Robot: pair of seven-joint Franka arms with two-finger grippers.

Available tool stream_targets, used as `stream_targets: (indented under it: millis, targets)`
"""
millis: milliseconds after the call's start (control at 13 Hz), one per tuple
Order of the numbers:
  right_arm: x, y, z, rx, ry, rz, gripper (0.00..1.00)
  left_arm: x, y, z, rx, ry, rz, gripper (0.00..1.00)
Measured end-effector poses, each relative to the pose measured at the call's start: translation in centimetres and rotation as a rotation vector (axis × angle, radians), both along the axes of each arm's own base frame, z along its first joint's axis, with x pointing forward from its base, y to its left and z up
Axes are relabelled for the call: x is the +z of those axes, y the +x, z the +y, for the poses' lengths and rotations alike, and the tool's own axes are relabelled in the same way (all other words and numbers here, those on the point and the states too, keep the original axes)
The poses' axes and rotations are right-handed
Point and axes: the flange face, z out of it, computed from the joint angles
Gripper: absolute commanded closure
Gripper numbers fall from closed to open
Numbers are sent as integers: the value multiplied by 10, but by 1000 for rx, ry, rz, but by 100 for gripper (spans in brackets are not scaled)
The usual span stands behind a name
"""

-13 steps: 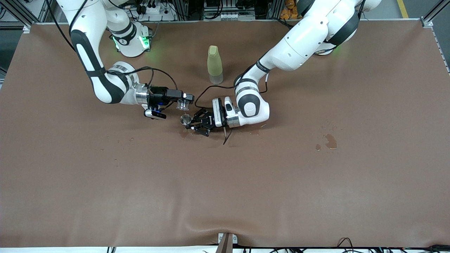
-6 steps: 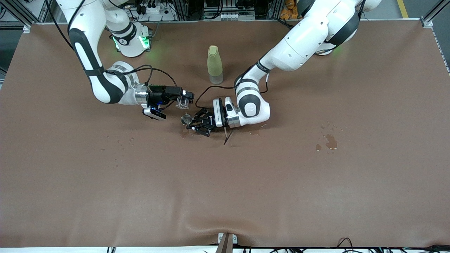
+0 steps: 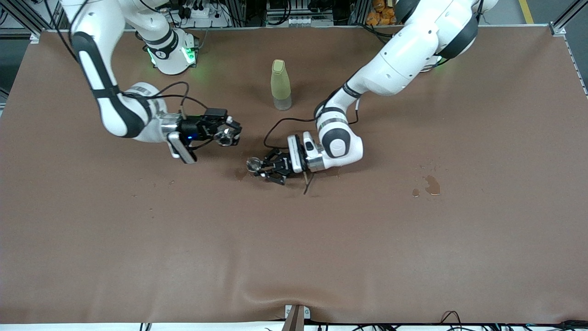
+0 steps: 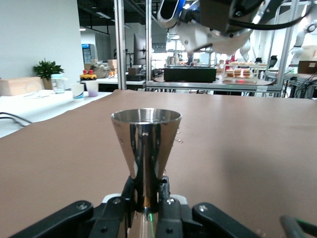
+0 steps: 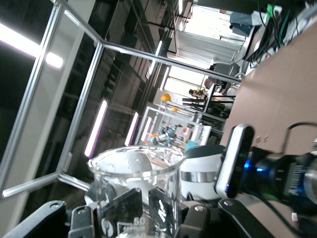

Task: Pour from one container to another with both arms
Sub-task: 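Turn the jigger upright while both grippers move apart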

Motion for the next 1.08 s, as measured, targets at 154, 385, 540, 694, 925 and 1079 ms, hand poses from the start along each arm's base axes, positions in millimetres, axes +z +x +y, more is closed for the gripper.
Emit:
stream_targets:
  millis: [154, 385, 540, 694, 925, 1079]
  targets:
    - [13, 12, -38, 0, -69, -158, 100, 9, 13, 31, 2, 17, -17, 100]
    - [24, 25, -102, 30, -154, -393, 100, 23, 26, 87, -25, 17, -31, 100]
    - [33, 32, -150, 47, -219, -554, 100, 34, 35, 134, -51, 16, -53, 100]
    - [38, 38, -189, 48, -281, -719, 100, 44, 43, 185, -88, 13, -80, 100]
    - [19, 49, -227, 36, -335, -937, 100, 47, 48, 265, -159, 12, -110, 100]
    - [-3, 63, -244, 46, -339, -1040, 100, 47, 49, 320, -205, 19, -110, 100]
